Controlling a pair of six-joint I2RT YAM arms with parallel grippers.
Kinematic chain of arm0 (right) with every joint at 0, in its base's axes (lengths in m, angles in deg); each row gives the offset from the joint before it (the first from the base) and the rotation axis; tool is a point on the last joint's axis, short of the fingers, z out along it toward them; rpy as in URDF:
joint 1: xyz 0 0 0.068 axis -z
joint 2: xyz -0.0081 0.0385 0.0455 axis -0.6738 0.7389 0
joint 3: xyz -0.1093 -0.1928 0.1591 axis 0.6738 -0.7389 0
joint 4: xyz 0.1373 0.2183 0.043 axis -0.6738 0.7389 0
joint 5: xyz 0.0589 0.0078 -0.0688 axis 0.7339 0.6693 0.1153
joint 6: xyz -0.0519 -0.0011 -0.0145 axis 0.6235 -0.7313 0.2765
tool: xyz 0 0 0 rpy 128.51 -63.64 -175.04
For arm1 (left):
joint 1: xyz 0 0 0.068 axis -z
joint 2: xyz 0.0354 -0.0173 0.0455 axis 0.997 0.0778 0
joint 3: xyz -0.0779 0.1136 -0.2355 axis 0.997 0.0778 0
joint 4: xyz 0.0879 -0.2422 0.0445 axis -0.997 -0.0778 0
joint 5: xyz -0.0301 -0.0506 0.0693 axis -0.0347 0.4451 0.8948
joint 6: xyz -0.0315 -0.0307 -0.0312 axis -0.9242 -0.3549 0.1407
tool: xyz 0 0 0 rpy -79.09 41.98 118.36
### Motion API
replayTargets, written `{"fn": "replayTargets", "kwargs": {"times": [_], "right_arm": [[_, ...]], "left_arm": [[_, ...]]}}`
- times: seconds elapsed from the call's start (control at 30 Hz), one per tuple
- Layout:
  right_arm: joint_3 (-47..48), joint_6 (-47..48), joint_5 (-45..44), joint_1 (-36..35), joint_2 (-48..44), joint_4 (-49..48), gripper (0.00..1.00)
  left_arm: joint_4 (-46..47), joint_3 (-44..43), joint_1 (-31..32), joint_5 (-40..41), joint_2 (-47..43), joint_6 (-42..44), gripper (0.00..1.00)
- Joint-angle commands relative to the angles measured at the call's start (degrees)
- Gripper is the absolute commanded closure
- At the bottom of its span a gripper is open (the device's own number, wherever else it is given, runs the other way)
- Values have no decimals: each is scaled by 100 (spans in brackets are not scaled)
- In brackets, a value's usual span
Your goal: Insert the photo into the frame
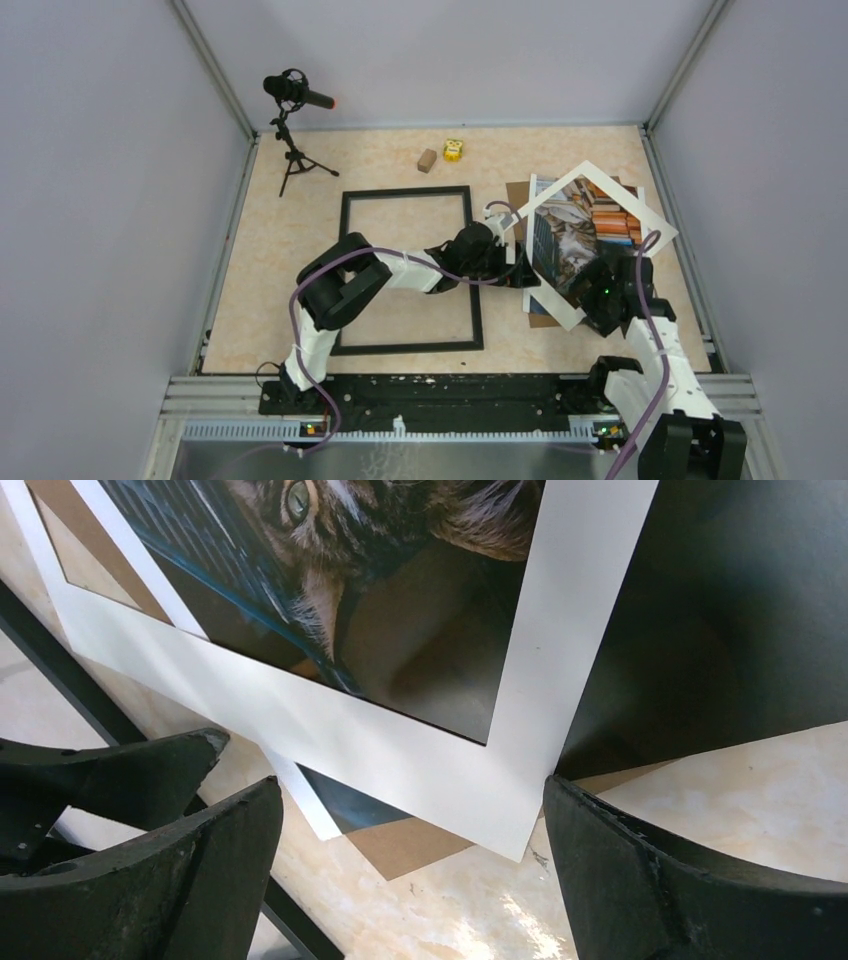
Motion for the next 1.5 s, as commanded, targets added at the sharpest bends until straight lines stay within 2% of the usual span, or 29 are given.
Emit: {"fn": "replayTargets", "kwargs": {"times": [0.0, 0.2, 0.4, 0.63, 0.77, 0.9, 1.13, 1.47], "right_arm": [[-137, -136, 127, 20, -161, 162, 1], [-151, -213, 59, 20, -405, 406, 2], [-265, -194, 354, 20, -311, 193, 2], [-149, -114, 143, 20, -314, 354, 2], [-143, -102, 87, 20, -363, 348, 2], [-133, -109, 124, 20, -297, 304, 2], [-99, -75, 154, 16, -330, 366, 2], [-282, -217, 404, 20, -445, 90, 2]], "left_arm": [[-230, -18, -44, 199, 179, -188, 1], [-332, -88, -74, 97, 296, -240, 1], [-444, -200, -76, 52, 357, -201, 1], [160, -15, -32, -302, -117, 329, 1], [167, -181, -32, -273, -333, 461, 1], [-18, -539, -58, -167, -128, 466, 1], [-77, -804, -240, -25, 423, 17, 1], [76, -616, -384, -819, 821, -602, 1]]}}
